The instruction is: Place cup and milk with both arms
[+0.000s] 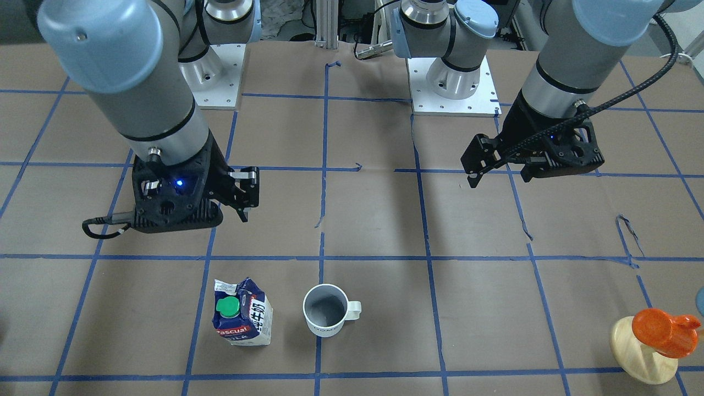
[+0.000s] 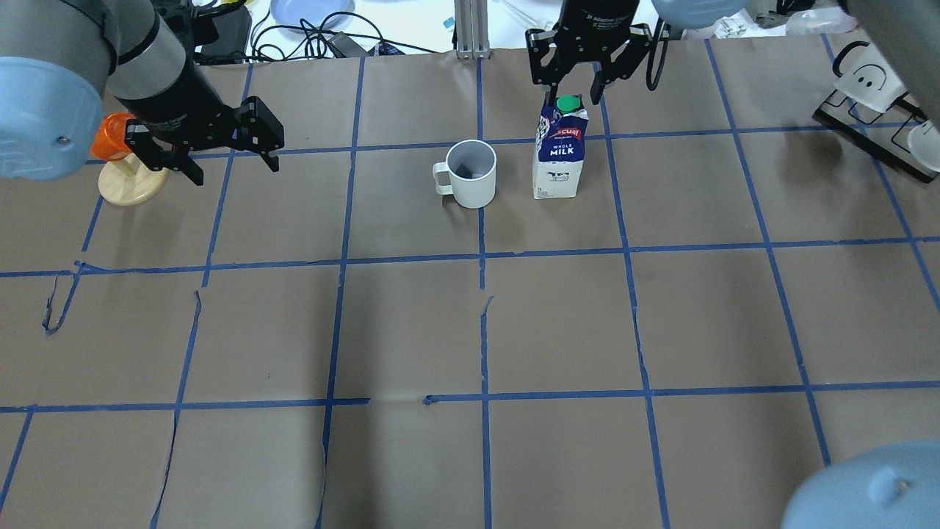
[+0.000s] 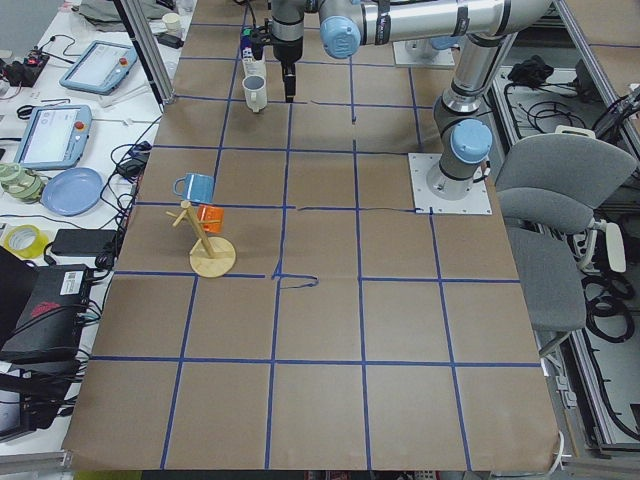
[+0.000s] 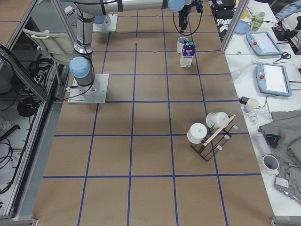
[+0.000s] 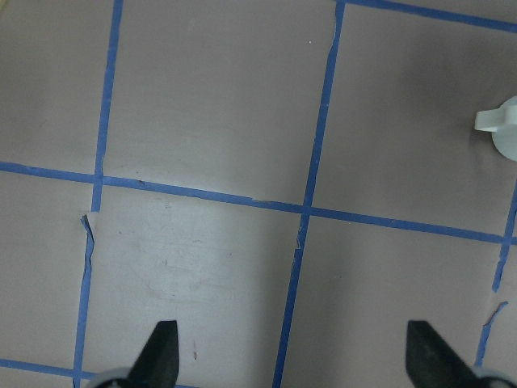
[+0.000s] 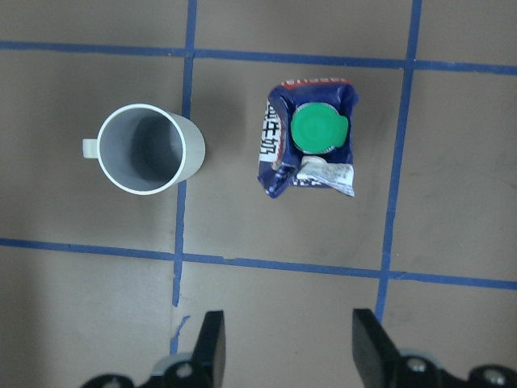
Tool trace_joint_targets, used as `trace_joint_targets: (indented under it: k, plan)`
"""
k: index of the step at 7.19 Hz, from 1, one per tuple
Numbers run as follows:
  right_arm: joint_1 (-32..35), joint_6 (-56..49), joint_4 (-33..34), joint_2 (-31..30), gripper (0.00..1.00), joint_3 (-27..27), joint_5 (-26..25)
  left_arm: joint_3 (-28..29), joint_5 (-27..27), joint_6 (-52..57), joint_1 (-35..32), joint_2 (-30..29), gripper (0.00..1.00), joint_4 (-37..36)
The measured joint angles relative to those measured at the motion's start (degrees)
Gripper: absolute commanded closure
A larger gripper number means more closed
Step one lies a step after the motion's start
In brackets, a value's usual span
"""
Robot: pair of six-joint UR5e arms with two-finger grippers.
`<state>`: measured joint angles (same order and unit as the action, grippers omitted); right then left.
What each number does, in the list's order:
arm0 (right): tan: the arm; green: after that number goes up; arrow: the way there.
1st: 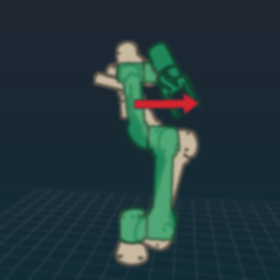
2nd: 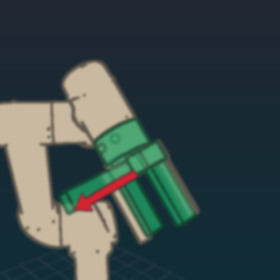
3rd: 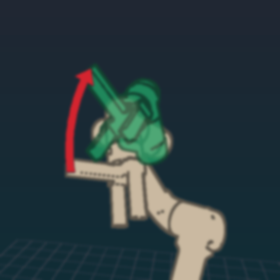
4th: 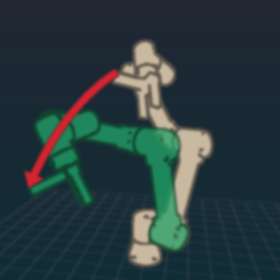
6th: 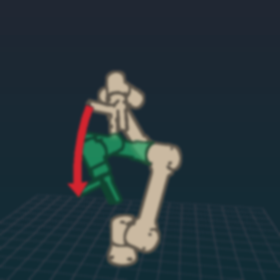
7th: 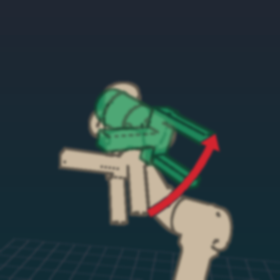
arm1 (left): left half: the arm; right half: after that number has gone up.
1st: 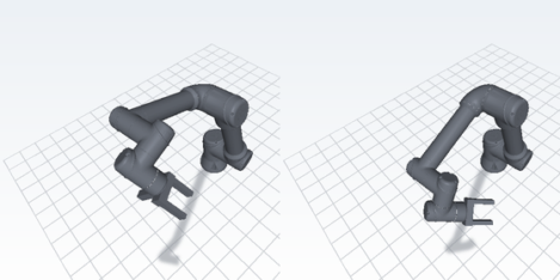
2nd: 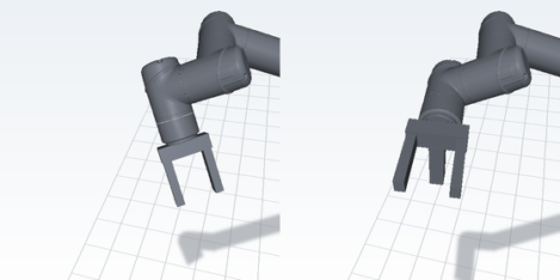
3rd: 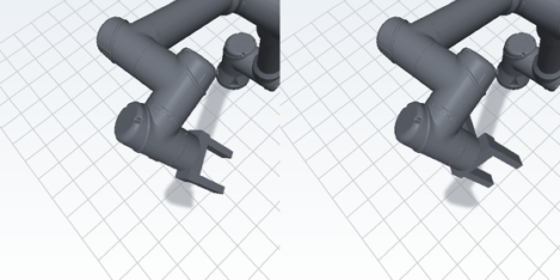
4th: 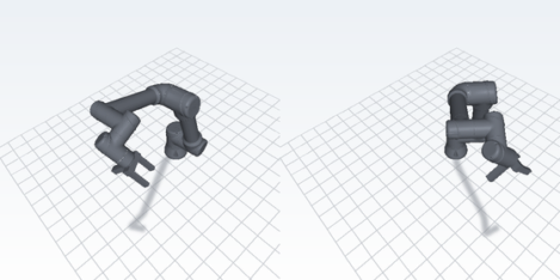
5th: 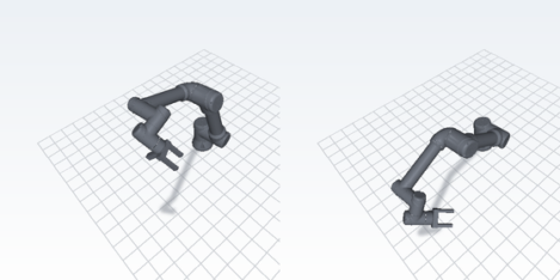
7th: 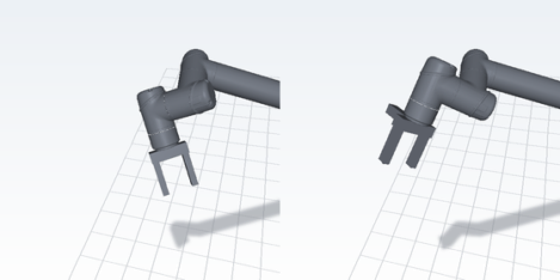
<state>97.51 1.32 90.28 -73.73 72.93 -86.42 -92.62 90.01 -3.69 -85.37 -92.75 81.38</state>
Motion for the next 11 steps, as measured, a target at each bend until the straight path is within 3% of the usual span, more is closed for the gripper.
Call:
trace_joint_targets:
  k: [1, 2, 3, 5, 11]
  plan:
    - [-0.4, -1.4, -0.4, -3.6, 0.15, 3.6, -0.3, 0.1, 0.6, 0.2, 0.0, 0.1, 0.0, 0.0]
    - [-0.8, -2.8, 0.2, -7.1, 0.04, 7.8, -0.4, 0.2, 0.8, 0.3, 0.0, 0.2, 0.0, 0.0]
    - [-1.5, -4.4, 1.5, -10.0, 0.0, 11.6, -0.5, 0.3, 1.0, 0.3, 0.0, 0.2, 0.0, 0.0]
    - [-3.7, -6.9, 3.7, -12.4, 0.0, 15.2, -0.4, 0.2, 0.9, 0.4, 0.0, 0.3, 0.0, 0.0]
    - [-4.9, -7.7, 4.5, -12.5, 0.0, 15.5, -0.7, 0.2, 0.6, 0.4, 0.1, 0.3, 0.0, 0.0]
